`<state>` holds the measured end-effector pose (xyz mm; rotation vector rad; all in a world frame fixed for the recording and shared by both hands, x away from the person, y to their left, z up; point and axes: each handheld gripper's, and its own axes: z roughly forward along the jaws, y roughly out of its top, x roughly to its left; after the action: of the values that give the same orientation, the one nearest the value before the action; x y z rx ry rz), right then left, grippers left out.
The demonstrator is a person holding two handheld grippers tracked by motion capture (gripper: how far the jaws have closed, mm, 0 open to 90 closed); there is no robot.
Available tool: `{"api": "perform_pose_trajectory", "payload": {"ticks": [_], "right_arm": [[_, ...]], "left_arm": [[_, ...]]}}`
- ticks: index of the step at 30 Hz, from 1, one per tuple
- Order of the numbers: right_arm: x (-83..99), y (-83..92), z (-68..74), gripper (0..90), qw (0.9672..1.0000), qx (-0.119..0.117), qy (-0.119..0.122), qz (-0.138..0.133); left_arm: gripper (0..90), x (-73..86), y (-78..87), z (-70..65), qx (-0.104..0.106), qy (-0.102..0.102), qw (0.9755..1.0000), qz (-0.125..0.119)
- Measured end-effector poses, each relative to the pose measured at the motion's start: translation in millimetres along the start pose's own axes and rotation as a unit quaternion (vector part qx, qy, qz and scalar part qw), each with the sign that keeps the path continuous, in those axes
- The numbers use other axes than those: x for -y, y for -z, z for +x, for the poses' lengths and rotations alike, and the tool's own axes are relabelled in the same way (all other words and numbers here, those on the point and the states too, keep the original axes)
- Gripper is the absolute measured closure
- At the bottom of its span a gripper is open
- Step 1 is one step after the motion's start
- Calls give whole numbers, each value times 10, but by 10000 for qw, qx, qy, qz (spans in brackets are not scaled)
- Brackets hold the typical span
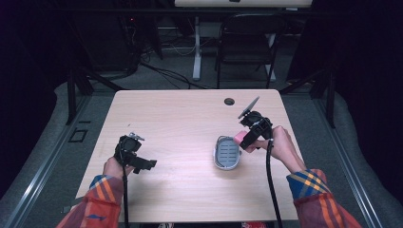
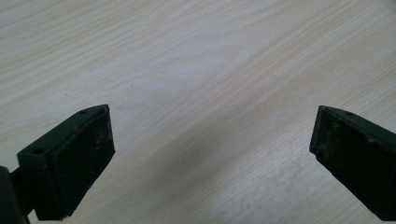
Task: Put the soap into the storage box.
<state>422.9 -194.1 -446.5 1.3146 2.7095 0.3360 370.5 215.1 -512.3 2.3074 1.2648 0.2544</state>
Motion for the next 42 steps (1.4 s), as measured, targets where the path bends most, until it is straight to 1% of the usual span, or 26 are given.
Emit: {"api": "perform_pose_trajectory", "payload": {"ticks": [1, 3, 7, 8, 11, 14, 15, 18, 22, 23, 25, 26, 28, 29, 30, 32, 33, 34, 35, 36, 40, 42], "right_arm": [[-3, -10, 14, 371, 10000, -23, -33, -42], [-22, -14, 20, 370, 10000, -12, 48, 42], [-49, -41, 47, 370, 9999, -26, 85, 74], [-55, -49, 58, 370, 9999, -48, 63, 62], [-75, -68, 73, 370, 9999, -13, 103, 91], [-87, -100, 92, 370, 10000, -33, 54, 39], [-98, -99, 90, 370, 9999, -27, 102, 116], [-116, -127, 106, 370, 9998, -7, 117, 131], [-143, -164, 130, 370, 9998, -48, 129, 156], [-155, -178, 132, 370, 9997, -32, 168, 198], [-170, -211, 140, 370, 9997, -2, 156, 211], [-188, -234, 142, 370, 9994, 37, 193, 274], [-192, -248, 148, 370, 9996, 11, 161, 253], [-201, -255, 151, 370, 9994, 45, 190, 296], [-205, -269, 154, 370, 9994, 33, 196, 279], [-218, -287, 166, 370, 9994, 43, 176, 306], [-219, -299, 167, 370, 9995, 35, 174, 274], [-231, -302, 174, 370, 9993, 69, 176, 336], [-237, -310, 178, 370, 9992, 115, 190, 341], [-243, -329, 187, 370, 9995, 87, 136, 285], [-256, -376, 203, 370, 9991, 152, 184, 346], [-266, -396, 207, 370, 9991, 127, 180, 366]], "left_arm": [[0, -1, 0, -2, 4, -4, 10000, 2], [0, -3, -1, -2, 11, -8, 10000, 10], [0, -3, -3, -1, 12, -14, 10000, 12], [0, -3, -3, -1, 12, -9, 10000, 13], [0, -3, -2, -1, 14, -23, 10000, 16], [0, -3, -2, -2, 16, -21, 10000, 14], [0, -3, -2, -1, 17, -19, 10000, 14], [0, -4, -4, -1, 22, -25, 10000, 15], [0, -4, -4, -3, 25, -35, 10000, 17], [0, -4, -5, -3, 23, -36, 10000, 17], [0, -4, -4, -4, 25, -36, 10000, 18], [0, -4, -3, -4, 26, -36, 10000, 17], [0, -3, -4, -3, 29, -37, 10000, 17], [0, -3, -5, -1, 30, -39, 10000, 18], [0, -4, -5, -2, 29, -40, 10000, 18], [0, -4, -6, -3, 31, -41, 10000, 19], [0, -4, -6, -4, 35, -36, 10000, 21], [0, -4, -6, -4, 37, -35, 10000, 21], [0, -4, -6, -4, 37, -35, 10000, 21], [0, -4, -6, -4, 38, -35, 10000, 21], [0, -4, -10, -9, 35, -30, 10000, 27], [0, -4, -11, -8, 46, -40, 10000, 35]]}}
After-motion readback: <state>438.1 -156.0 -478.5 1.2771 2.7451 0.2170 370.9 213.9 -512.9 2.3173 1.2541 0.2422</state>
